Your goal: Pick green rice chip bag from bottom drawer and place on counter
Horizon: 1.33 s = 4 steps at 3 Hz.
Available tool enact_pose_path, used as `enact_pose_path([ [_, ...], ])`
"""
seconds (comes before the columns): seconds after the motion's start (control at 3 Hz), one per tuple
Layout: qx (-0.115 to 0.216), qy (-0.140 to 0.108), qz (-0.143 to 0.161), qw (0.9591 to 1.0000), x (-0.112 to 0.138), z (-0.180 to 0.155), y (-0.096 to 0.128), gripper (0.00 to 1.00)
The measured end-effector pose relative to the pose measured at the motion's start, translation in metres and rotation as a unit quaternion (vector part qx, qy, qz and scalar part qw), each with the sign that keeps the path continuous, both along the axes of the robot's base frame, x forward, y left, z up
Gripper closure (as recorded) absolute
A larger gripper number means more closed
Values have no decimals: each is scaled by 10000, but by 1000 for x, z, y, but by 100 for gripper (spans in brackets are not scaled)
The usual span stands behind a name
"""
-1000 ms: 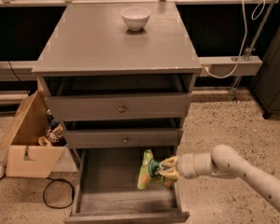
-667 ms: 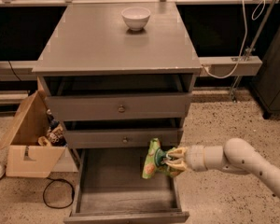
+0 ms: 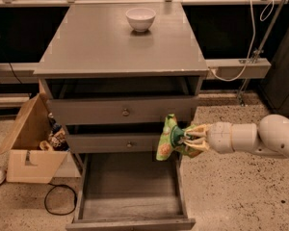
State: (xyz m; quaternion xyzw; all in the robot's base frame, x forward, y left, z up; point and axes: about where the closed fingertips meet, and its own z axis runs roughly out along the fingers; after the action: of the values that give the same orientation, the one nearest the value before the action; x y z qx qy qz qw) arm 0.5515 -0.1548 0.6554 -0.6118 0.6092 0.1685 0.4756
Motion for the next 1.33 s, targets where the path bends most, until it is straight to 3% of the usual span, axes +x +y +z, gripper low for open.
enact_pose_path([
  [0.33,-14,1,-6,10000,1,2,1,100],
  [0.67,-204,-245,-236,9992,10,46,-3,100],
  [1.0,-549,-761,-419,9947,31,134,3,100],
  [1.33,-960,-1399,-537,9840,66,243,17,100],
])
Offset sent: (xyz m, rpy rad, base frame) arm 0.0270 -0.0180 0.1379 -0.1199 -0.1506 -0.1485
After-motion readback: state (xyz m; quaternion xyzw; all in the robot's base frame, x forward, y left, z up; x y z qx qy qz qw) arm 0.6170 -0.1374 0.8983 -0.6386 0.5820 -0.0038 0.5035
